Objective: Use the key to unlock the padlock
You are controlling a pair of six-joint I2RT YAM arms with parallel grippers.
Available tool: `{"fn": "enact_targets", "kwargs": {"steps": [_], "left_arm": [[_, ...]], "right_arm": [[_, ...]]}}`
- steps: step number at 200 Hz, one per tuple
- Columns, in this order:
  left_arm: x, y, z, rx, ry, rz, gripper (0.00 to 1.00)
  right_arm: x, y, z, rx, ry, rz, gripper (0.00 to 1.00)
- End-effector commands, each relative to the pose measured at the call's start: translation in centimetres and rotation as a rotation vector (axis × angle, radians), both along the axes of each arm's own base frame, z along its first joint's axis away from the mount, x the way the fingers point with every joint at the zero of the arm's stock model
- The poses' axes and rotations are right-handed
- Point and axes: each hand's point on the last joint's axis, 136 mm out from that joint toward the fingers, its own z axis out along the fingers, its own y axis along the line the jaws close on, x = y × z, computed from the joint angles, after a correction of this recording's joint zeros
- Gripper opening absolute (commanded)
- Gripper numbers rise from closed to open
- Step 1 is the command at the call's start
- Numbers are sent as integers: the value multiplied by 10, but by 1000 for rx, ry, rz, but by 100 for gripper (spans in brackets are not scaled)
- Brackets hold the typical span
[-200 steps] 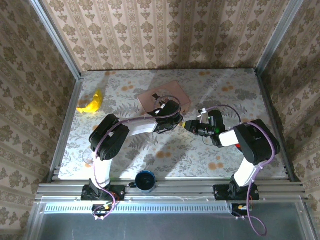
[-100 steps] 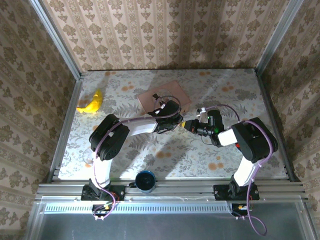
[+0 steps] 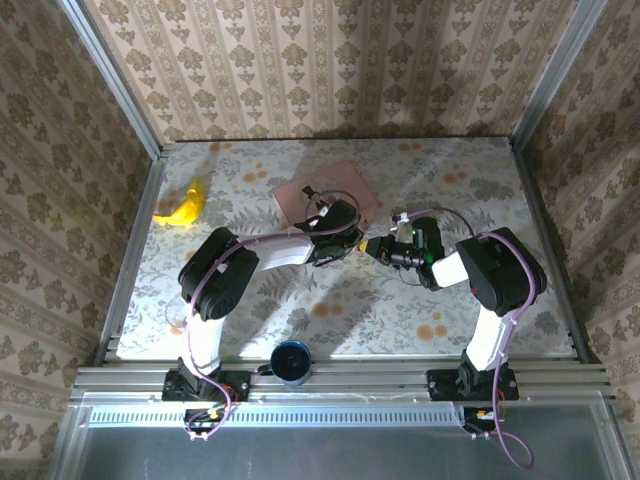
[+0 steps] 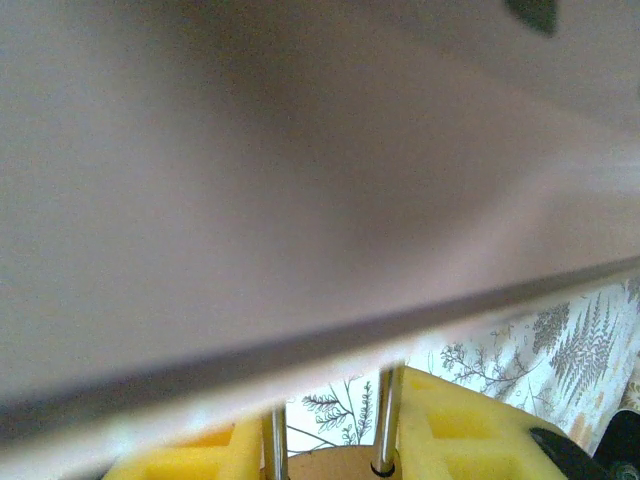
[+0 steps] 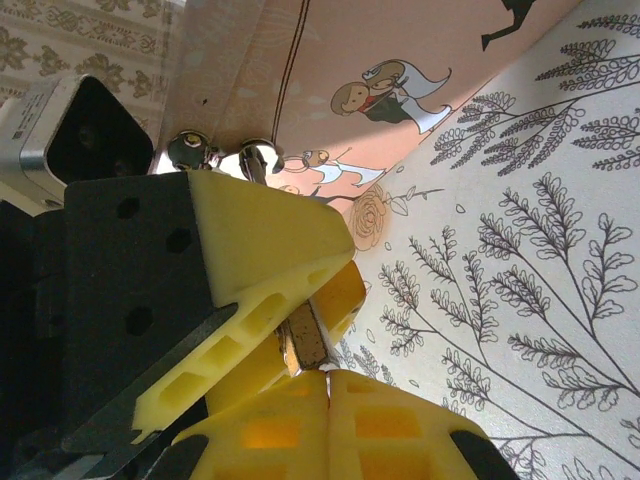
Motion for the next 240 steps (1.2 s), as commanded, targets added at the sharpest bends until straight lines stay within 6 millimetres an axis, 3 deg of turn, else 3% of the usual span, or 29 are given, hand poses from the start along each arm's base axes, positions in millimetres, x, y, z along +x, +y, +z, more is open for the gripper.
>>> {"fn": "enact_targets", "kwargs": {"steps": [1,83,175,207,240], "left_arm": [[-58,-34,-22,-70,214,-151,0],[-54,-27,-21,-62,204,-133,0],[-58,-22,-19,-48,192,-132,0],[-61,-22,-18,-44,185,-136,0],[-67,-24,-16,-41,182,-150,0]], "right_arm": [[30,16,44,58,-161,-11,0],[24,11,31,-7,-109,-27,0],[-10,-13,22,-188,-76,-26,42],[-22,-23,23,-207,-74,-37,51],[-33,-34,30,-236,-83,-57,53]]}}
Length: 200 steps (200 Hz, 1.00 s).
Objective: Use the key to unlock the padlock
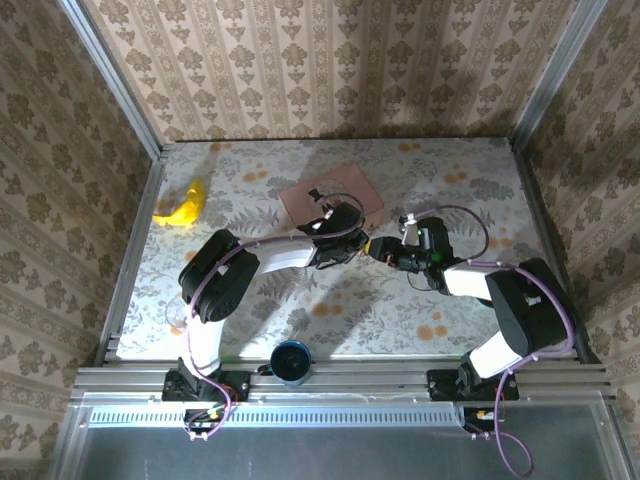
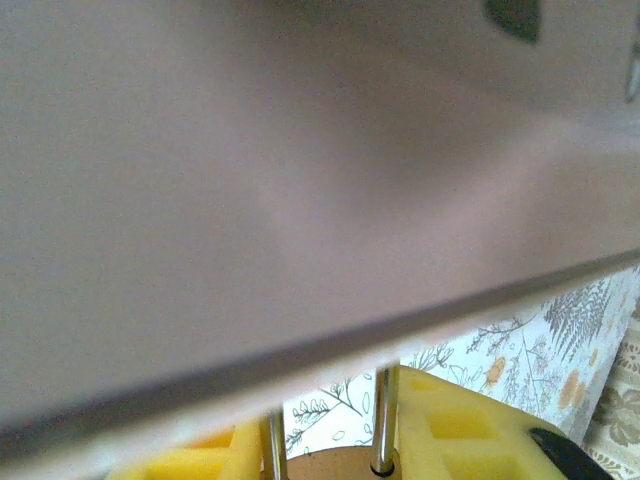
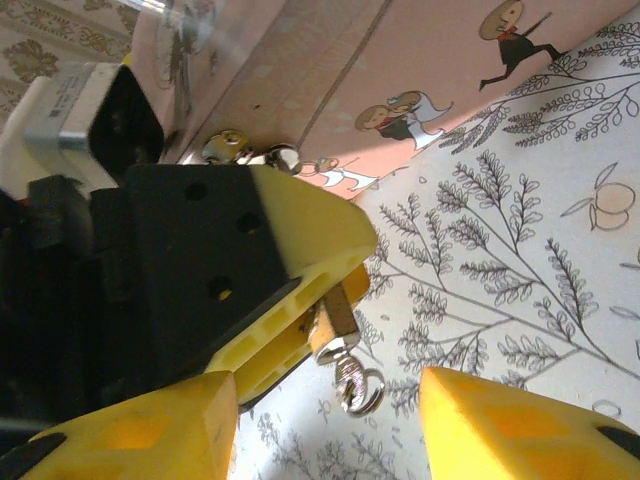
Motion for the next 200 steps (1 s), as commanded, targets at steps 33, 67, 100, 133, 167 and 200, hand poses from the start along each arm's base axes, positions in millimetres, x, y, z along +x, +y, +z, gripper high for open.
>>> {"fn": "enact_targets", "kwargs": {"steps": [33,67,100,133,167,200], "left_arm": [[-54,-13,-18,-16,159,-111,0],[-55,-14,-16,-24,155,-119,0],[-55,-13,-16,-32,154,-119,0],[-52,-10,-16,-39,154,-107,0],[-51,-12,-15,-44,152,-113,0],[-50,-14,-14,-49,153,-114,0]], "right_arm": [[-16,-22,16,-76,-46,-26,56],[-15,-20,25,-55,-65,-3,54],[-7,-10,20,-12,-57,37,48],[-5,-10,5,-12,-32,31,43],[-5,-7,-4,11,-20,32,42],[1,2,-5,39,-28,45,42]]}}
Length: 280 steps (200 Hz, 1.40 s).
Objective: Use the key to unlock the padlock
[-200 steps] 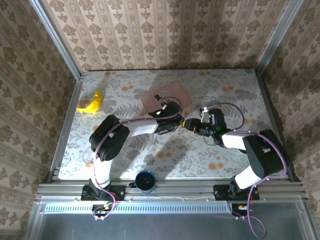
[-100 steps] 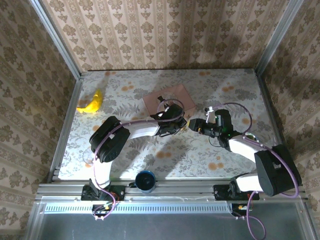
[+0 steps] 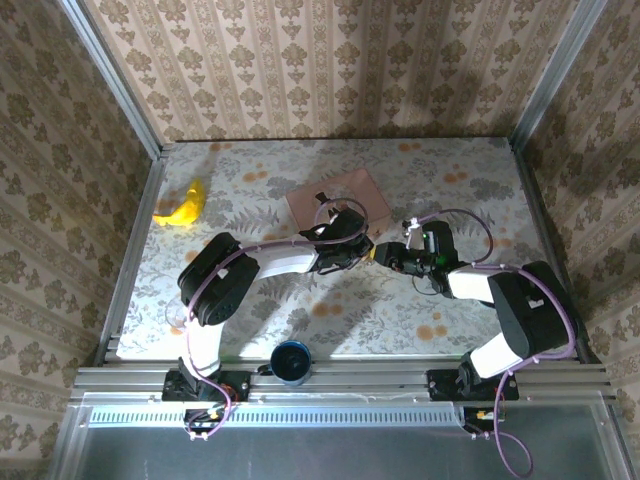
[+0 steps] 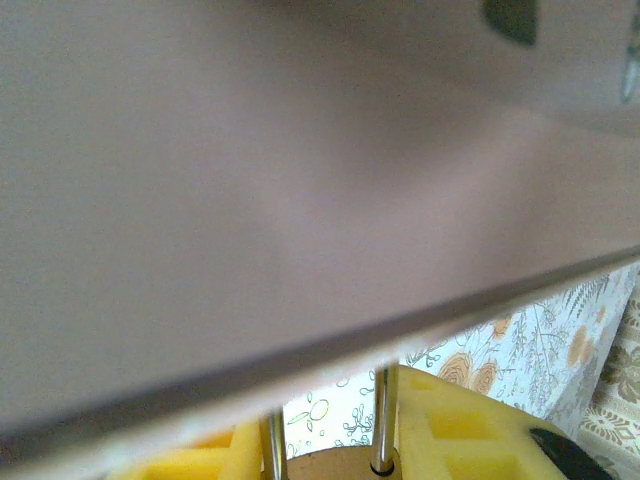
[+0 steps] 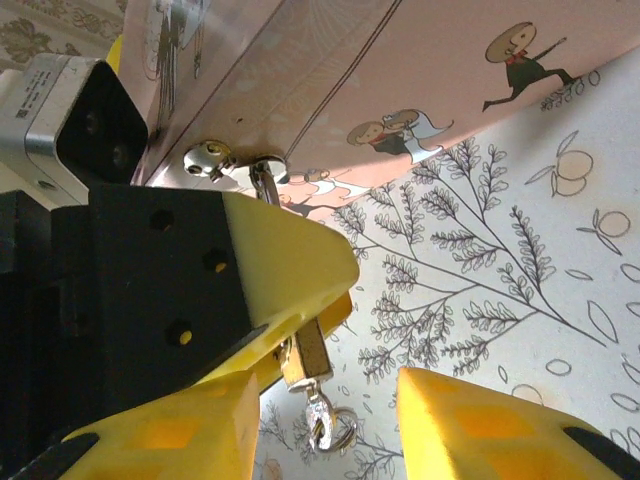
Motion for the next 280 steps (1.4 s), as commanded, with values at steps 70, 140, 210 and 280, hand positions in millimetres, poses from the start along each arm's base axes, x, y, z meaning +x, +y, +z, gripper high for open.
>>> {"fn": "enact_targets", "kwargs": {"steps": [70,140,210,280], "left_arm": [[-32,-6,-13,-53,160,-53,0],[-29,-10,-9,-108,178,-26,0],[-29,-14,1,-167,195,-14,0],[-33,-16,-2,-204,222,0,0]], "right_arm": [[16,36,11,98,-60,53,35],[6,47,12,113,-102,66,34],[-12,39,16,84,-117,73,39],[-32,27,17,25,-117,68,43]]}}
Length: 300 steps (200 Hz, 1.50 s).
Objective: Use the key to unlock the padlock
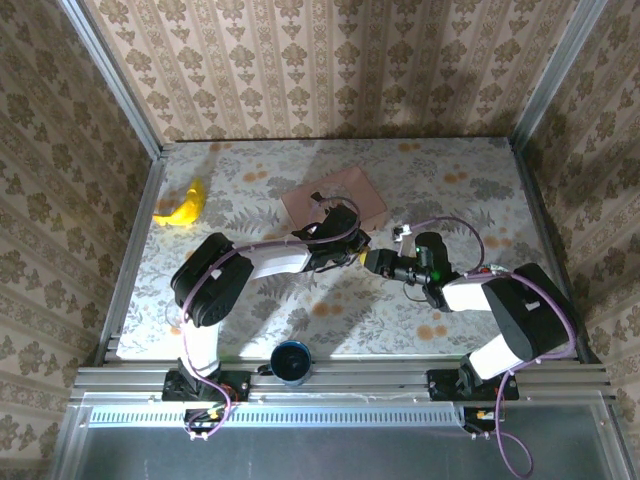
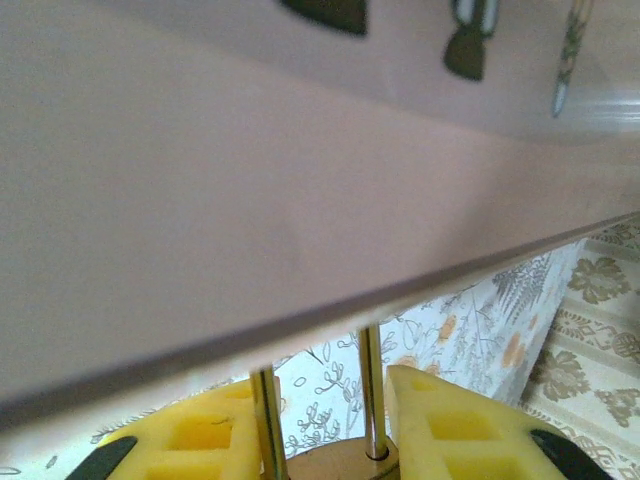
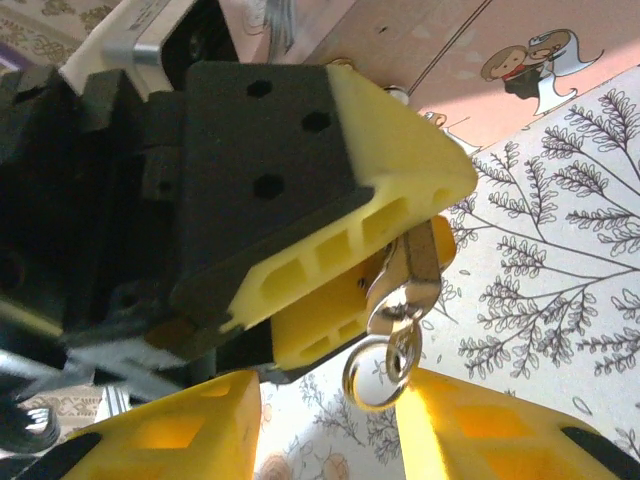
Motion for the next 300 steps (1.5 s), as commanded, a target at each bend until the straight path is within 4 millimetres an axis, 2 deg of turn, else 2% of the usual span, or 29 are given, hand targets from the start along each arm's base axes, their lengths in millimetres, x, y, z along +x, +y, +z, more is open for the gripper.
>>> {"fn": "enact_targets", "kwargs": {"steps": [1,56,106,183,246,300], "left_arm": [[-41,-19,-15,-93,188,-65,0],[-40,-25,-7,-116,181,-77,0],[-41,-26,-8,-118,185,-79,0],[-46,-23,-10,-120,202,-84,0],[-46,-26,-7,-131,204,-95,0],[-48,-25,-7,-128,207,-100,0]], "right_arm": [[-10,-3,0,-43,-18,16,44],[-6,-2,-1,-34,-21,12,44],[0,0,-1,-22,-28,0,44],[26,-14,-2,-45,-48,-109,43],[43,-6,9,28,-73,-99,42],[49,-7,13,45,-78,-119,31]]}}
